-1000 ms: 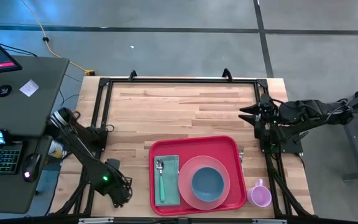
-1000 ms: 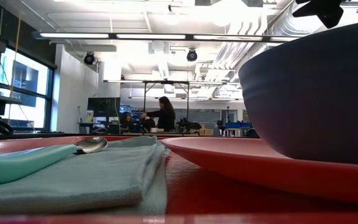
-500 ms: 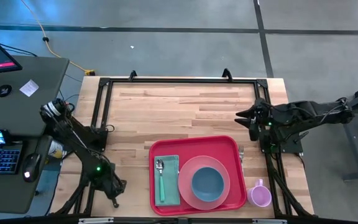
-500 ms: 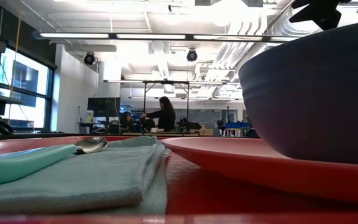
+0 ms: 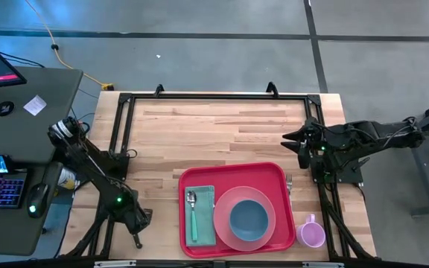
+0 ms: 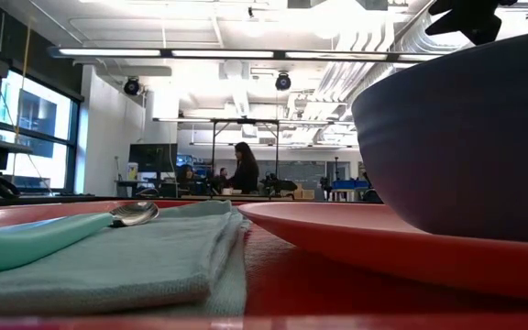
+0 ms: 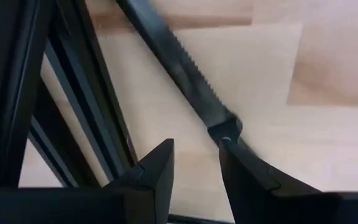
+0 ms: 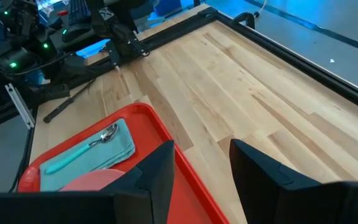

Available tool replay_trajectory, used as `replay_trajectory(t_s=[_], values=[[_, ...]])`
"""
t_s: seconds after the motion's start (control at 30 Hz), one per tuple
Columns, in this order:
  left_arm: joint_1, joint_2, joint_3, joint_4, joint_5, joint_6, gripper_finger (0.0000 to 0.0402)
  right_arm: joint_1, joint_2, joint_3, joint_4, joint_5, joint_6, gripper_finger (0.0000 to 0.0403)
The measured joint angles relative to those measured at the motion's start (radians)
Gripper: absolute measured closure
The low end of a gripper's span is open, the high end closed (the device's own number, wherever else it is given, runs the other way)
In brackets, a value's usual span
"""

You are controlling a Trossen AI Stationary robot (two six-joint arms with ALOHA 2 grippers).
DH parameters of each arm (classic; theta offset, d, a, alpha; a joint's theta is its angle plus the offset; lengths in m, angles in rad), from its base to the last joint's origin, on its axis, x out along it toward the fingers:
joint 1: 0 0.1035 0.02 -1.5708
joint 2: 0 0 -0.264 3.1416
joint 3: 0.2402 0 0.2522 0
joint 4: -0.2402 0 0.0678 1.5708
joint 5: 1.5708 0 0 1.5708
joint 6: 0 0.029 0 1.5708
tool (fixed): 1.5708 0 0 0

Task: Set up tray
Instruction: Put the black knife on the blue napkin to the right of the blue spoon

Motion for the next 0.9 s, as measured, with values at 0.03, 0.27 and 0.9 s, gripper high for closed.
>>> replay_trajectory(t_s=[0.03,0.27,0.9], values=[[0.005,0.001,0.000,0.000,-0.008,-0.001,0.0240,0.000,0.000,0.000,0.000,0.000,0.000,0.0265],[0.048,0.027,-0.001,0.122,-0.125,-0.021,0.0240,0.000,0.000,0.000,-0.002,0.004,0.001,0.0265],[0.106,0.131,0.130,0.048,0.019,0.057,0.0240,-0.039,0.006,0.000,-0.022,-0.024,-0.070,0.0265]])
